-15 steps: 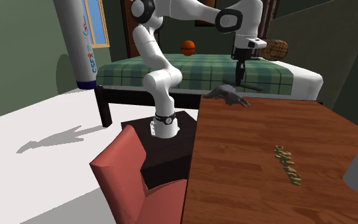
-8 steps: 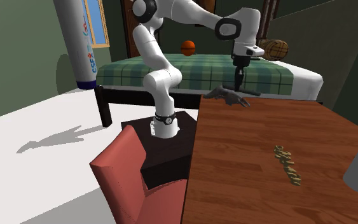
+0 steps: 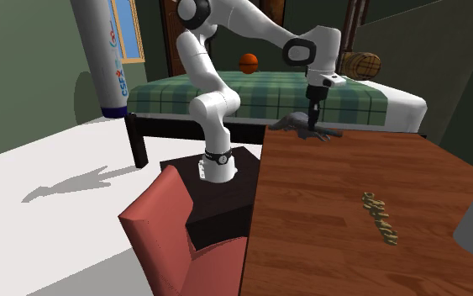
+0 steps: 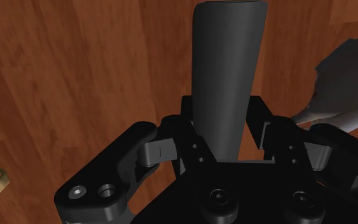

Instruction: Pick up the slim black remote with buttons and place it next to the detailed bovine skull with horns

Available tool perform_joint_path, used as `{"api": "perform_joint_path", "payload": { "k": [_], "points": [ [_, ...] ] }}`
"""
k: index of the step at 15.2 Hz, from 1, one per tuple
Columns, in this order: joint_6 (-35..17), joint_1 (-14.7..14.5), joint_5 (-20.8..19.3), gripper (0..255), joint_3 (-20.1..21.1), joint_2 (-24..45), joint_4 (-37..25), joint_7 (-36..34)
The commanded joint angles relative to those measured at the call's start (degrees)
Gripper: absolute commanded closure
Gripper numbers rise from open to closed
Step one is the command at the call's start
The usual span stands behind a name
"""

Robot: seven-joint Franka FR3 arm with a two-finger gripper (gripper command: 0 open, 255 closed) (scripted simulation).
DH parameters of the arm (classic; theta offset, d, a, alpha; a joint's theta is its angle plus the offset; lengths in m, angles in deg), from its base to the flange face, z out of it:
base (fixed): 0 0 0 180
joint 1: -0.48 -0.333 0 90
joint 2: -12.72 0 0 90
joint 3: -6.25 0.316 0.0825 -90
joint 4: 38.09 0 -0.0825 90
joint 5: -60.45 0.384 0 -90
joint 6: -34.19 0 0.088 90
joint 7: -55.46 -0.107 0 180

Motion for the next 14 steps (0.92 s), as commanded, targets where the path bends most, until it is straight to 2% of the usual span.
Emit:
{"api": "perform_joint_path", "payload": {
  "k": [1, 14],
  "points": [
    [-1.9, 0.0, 0.2, 255, 0.4, 0.9, 1.0, 0.1],
    [-14.3, 0.1, 1.3, 255, 3.0, 7.6, 6.7, 0.6]
  ]
}}
